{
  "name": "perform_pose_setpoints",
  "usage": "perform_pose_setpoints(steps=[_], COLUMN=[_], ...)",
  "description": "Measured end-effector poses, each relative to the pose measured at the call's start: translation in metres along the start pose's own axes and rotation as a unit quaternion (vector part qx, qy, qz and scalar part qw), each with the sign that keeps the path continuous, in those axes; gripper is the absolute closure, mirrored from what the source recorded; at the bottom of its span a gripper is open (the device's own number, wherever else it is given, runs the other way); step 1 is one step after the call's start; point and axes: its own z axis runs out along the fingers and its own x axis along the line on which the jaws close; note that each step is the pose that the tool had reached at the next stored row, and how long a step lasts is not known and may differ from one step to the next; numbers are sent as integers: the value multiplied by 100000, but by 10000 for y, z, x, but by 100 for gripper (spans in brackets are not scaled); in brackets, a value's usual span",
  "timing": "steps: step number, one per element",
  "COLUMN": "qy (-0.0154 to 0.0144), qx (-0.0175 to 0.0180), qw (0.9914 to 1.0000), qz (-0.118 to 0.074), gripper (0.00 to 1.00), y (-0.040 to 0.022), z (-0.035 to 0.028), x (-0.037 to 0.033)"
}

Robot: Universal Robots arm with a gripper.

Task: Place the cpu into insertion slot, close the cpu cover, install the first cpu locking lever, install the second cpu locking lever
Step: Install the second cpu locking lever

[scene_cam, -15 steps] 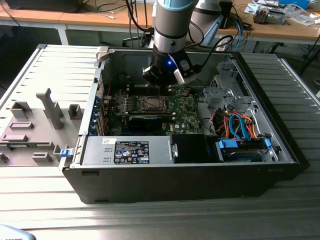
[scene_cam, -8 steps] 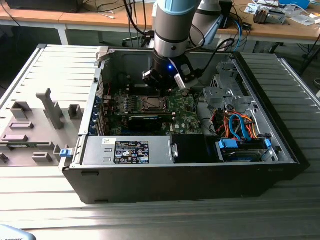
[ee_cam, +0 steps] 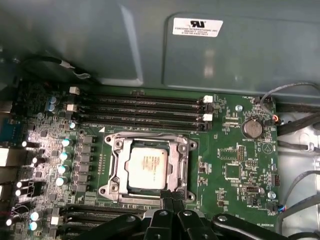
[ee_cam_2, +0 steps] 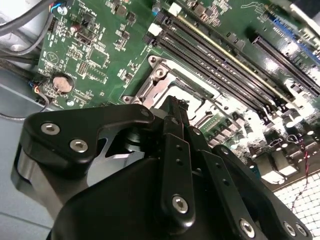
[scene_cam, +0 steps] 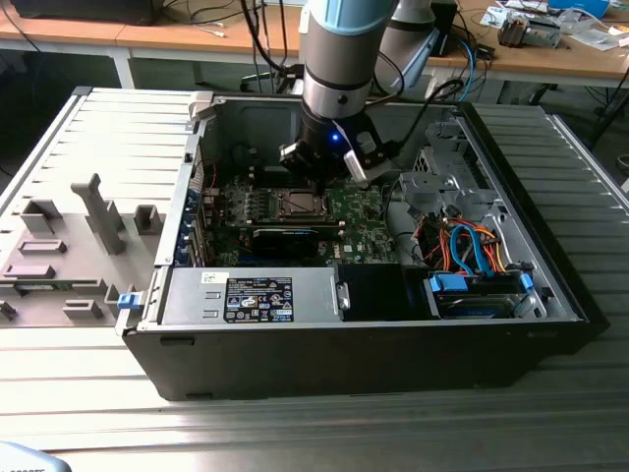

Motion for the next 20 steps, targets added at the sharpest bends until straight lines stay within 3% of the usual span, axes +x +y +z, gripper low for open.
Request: perform_pose_setpoints(steps=[4, 8, 15, 20], qy=[-6, -28, -43, -56], qx=[-55, -367, -566, -652], qw=[100000, 99999, 99998, 99998], qz=[1, -4, -6, -7], gripper=[89, 89, 89, 89], y=[-91, -142, -162, -175], z=[-16, -22, 6, 23], x=[23, 77, 258, 322])
